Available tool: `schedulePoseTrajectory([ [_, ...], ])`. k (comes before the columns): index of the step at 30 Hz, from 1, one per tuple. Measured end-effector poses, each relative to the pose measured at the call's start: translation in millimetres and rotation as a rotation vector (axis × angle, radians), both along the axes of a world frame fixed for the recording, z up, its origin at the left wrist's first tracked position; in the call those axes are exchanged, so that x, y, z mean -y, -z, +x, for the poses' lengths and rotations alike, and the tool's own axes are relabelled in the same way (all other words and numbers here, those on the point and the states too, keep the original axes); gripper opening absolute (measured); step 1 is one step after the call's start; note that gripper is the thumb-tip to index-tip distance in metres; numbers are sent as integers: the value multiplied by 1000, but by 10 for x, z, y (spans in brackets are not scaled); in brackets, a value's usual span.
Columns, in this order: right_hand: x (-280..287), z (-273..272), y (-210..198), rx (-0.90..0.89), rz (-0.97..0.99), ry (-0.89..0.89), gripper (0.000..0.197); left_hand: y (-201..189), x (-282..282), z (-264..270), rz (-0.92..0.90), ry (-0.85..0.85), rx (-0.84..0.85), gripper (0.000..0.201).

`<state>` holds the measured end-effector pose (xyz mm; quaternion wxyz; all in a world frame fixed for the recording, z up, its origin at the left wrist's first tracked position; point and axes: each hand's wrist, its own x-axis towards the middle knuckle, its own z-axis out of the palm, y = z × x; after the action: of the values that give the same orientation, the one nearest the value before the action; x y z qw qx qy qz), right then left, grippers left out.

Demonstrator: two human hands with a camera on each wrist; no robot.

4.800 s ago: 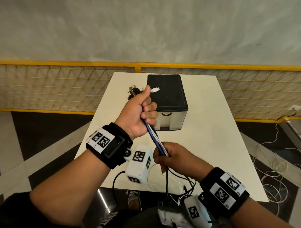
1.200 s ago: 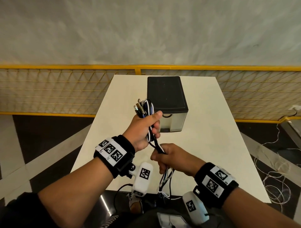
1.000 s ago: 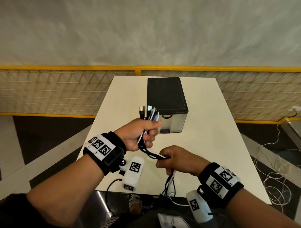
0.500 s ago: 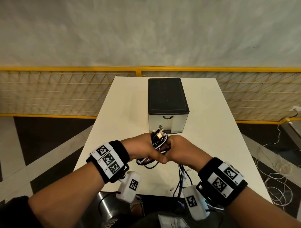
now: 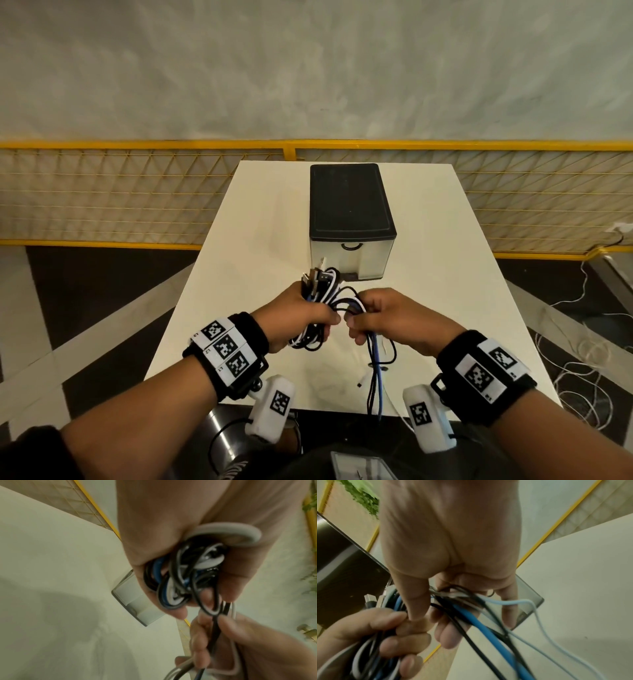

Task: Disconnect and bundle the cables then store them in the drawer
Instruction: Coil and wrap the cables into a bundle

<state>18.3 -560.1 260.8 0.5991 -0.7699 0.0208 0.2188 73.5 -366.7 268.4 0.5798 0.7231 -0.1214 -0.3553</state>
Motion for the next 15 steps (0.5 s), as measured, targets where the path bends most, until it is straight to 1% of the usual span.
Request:
schedulePoseTrajectory([
  [2, 18, -46, 50, -10, 27, 4, 5, 1, -4, 35, -19, -62, -8, 5],
  [4, 32, -57, 86, 17, 0, 46, 17, 14, 9, 18, -25, -89, -22, 5],
  [6, 14, -46, 108, 87, -79, 103, 29, 31, 11, 16, -14, -108, -20, 7],
  [8, -45, -44, 120, 166, -121, 199, 25, 20, 22, 33, -6, -105, -8, 9],
  [11, -170, -1, 104, 213, -62, 350, 19, -3, 42, 59, -16, -51, -18, 9],
  [13, -230, 47, 73, 229, -43, 413, 20, -18, 67, 21, -50, -59, -68, 8],
  [15, -267, 85, 43, 252, -23, 463, 20, -26, 137, -68, -127, -76, -149, 2],
])
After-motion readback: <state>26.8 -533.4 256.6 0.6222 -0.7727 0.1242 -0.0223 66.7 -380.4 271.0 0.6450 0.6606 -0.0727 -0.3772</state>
